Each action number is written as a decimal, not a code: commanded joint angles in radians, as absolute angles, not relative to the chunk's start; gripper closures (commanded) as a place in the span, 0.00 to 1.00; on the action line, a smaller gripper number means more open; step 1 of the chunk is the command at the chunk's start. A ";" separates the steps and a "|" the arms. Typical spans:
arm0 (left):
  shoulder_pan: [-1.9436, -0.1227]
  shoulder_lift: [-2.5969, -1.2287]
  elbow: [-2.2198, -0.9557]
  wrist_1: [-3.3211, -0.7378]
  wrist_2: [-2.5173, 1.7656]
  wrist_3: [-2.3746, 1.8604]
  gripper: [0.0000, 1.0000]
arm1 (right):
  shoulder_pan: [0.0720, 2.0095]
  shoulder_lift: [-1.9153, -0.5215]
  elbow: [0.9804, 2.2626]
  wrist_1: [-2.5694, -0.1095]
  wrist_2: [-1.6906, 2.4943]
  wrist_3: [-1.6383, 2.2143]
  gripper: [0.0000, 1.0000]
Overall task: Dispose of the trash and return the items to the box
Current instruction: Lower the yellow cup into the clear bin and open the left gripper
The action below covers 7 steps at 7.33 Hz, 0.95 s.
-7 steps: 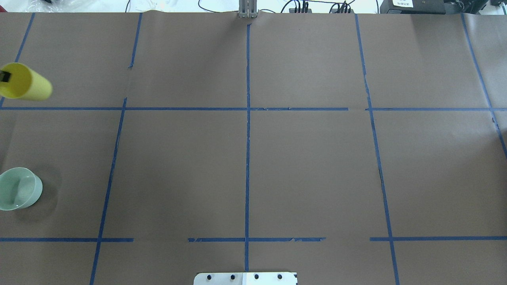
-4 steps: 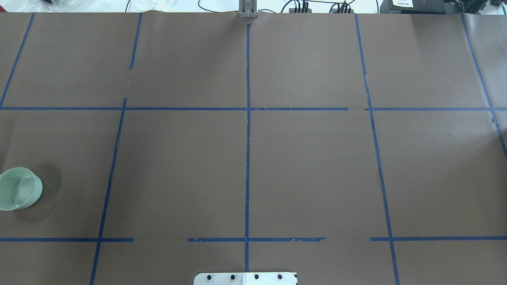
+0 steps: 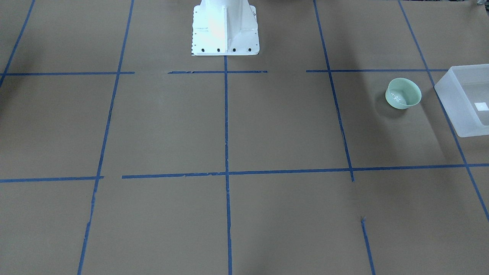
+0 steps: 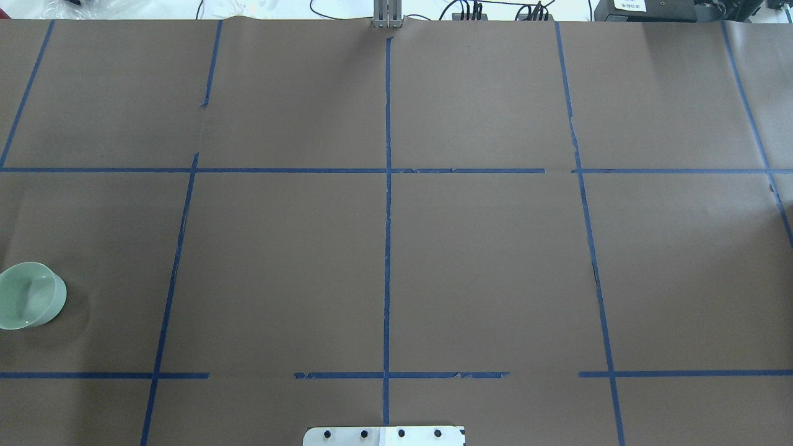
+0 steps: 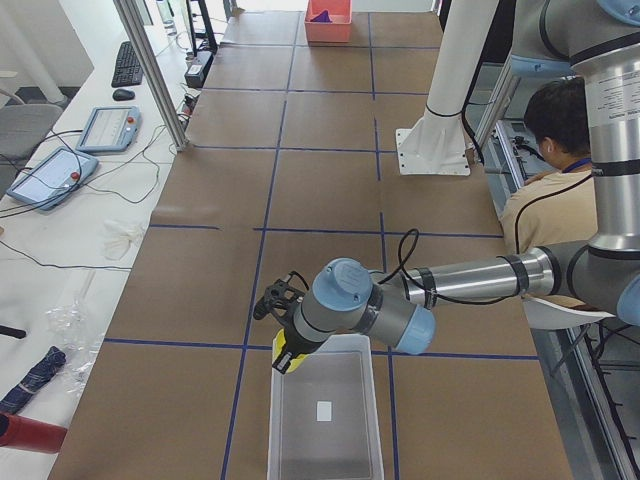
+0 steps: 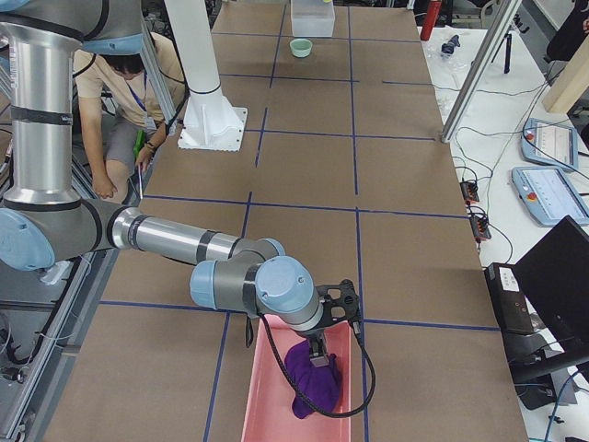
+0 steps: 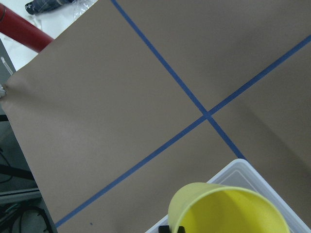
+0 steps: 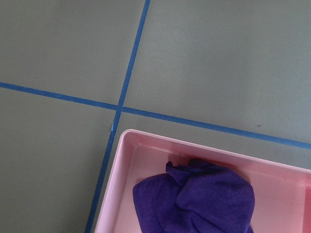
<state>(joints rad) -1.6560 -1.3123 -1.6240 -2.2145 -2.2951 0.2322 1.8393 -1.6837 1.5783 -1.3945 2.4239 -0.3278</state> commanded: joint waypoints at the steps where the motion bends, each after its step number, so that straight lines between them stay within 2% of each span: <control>1: -1.526 -1.278 -1.550 -2.327 -2.390 0.157 1.00 | 1.839 -1.686 1.577 -1.393 2.424 -0.334 0.00; 4: -1.485 -1.252 -1.487 -2.370 -2.388 0.181 1.00 | 1.839 -1.719 1.575 -1.309 2.424 -0.316 0.00; 5: -1.467 -1.252 -1.479 -2.394 -2.387 0.187 0.86 | 1.839 -1.720 1.575 -1.308 2.425 -0.314 0.00; 6: -1.456 -1.250 -1.479 -2.414 -2.387 0.189 0.66 | 1.839 -1.720 1.577 -1.308 2.427 -0.313 0.00; 7: -1.450 -1.250 -1.479 -2.434 -2.384 0.187 0.57 | 1.839 -1.720 1.577 -1.308 2.427 -0.313 0.00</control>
